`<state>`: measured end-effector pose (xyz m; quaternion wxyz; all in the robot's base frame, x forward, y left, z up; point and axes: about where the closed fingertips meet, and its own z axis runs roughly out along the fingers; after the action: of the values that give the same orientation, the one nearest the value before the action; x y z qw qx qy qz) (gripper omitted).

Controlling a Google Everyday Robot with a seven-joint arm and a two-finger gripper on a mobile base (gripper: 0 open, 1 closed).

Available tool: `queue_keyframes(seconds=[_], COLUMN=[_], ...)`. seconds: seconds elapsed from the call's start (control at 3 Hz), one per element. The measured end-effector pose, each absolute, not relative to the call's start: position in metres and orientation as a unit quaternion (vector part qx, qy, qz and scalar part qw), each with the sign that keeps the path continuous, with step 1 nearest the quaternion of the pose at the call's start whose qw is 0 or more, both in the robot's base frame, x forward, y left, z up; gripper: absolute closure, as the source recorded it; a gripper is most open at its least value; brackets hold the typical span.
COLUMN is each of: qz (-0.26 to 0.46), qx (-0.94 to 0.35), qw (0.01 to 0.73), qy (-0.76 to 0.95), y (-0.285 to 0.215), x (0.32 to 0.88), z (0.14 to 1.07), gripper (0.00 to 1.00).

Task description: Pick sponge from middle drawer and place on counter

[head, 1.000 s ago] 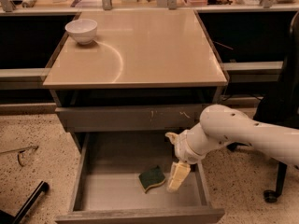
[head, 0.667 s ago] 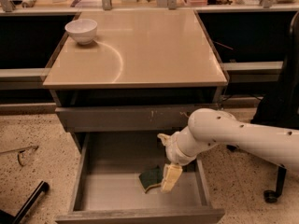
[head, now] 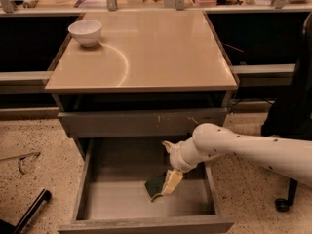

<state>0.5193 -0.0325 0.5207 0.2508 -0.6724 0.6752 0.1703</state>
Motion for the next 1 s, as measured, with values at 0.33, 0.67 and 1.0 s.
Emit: queue_keyframes(seconds=[0.33,0.67,1.0], qz=[0.200,0.200,0.214], qx=[-0.653,-0.653,-0.652], qw=[0.251,0.251,0.258], qy=[0.686,0.686,0.680], y=[-0.031,-0.031,-0.026], x=[0.536,0.536,0.536], z=[0.481,0.481,0.469], gripper=[0.00,0.00,0.00])
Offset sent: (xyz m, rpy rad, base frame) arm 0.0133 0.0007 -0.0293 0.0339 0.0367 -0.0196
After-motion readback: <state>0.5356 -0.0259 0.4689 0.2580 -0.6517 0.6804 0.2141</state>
